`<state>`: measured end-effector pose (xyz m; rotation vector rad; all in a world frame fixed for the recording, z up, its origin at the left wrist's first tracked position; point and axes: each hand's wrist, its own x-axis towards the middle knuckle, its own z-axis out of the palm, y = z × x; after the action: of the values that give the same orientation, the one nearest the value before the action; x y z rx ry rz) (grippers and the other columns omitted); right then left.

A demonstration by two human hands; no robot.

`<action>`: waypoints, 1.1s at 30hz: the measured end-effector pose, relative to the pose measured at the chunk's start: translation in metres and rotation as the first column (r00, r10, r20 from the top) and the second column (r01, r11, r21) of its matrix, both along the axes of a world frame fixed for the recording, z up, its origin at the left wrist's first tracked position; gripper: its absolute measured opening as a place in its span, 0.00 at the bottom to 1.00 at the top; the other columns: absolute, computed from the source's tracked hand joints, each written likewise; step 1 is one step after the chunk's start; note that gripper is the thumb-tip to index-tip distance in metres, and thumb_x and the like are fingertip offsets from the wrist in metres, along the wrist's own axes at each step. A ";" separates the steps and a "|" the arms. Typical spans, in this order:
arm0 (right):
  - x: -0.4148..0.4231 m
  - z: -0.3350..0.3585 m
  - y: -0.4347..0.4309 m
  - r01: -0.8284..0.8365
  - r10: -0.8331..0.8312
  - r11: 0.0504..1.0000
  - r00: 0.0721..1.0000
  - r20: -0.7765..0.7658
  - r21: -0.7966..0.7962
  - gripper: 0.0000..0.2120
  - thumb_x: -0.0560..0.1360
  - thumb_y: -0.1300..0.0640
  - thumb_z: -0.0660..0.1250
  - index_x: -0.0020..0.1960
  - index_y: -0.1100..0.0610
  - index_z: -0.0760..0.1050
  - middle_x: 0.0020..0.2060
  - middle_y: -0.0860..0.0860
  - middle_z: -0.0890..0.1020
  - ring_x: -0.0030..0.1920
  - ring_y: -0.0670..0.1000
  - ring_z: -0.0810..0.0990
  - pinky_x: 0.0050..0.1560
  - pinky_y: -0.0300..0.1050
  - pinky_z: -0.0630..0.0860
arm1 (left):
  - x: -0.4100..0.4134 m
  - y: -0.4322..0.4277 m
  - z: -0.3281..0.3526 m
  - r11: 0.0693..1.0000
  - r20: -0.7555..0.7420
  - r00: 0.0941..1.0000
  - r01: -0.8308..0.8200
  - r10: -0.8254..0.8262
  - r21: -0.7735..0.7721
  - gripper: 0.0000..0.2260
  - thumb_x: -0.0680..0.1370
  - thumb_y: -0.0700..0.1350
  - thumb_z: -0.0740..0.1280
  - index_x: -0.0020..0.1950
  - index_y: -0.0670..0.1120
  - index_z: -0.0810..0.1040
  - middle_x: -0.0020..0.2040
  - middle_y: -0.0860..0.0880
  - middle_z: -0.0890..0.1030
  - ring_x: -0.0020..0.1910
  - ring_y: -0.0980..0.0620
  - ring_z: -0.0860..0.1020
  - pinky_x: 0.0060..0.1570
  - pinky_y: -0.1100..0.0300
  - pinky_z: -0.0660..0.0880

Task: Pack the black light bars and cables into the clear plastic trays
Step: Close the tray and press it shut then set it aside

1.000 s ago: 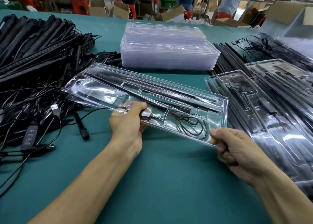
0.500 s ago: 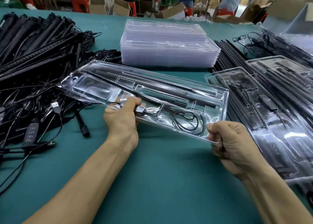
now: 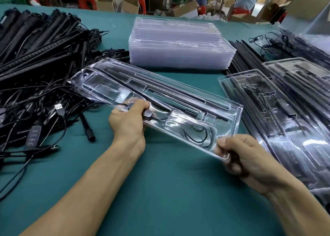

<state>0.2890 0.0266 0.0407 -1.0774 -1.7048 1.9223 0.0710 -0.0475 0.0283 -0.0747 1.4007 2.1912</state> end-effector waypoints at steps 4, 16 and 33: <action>-0.004 -0.004 0.002 0.043 -0.043 0.999 0.999 -0.016 -0.006 0.22 0.77 0.63 0.61 0.24 0.59 0.76 0.20 0.51 0.62 0.19 0.44 0.56 0.20 0.32 0.54 | 0.000 -0.001 0.002 0.999 -0.013 1.000 0.017 -0.017 0.029 0.13 0.71 0.29 0.70 0.50 0.41 0.73 0.41 0.42 0.78 0.30 0.49 0.77 0.34 0.57 0.76; -0.017 -0.012 -0.014 0.216 -0.200 0.976 0.943 -0.265 0.034 0.16 0.69 0.63 0.66 0.23 0.58 0.72 0.22 0.52 0.63 0.24 0.49 0.51 0.24 0.35 0.52 | -0.004 -0.003 0.002 0.996 0.017 0.996 0.086 -0.086 0.023 0.08 0.73 0.31 0.69 0.41 0.43 0.75 0.27 0.48 0.79 0.27 0.52 0.78 0.30 0.60 0.78; 0.001 -0.014 -0.014 0.270 -0.252 0.958 0.953 -0.169 0.094 0.18 0.77 0.60 0.63 0.28 0.57 0.75 0.21 0.47 0.64 0.22 0.45 0.56 0.22 0.35 0.54 | 0.006 -0.007 -0.002 0.993 0.048 0.993 0.112 -0.111 -0.024 0.16 0.71 0.36 0.75 0.56 0.42 0.75 0.40 0.46 0.83 0.31 0.53 0.81 0.31 0.60 0.79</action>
<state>0.2896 0.0127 0.0270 -1.0235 -1.4866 1.6747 0.0768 -0.0545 0.0264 -0.0550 1.3753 2.0673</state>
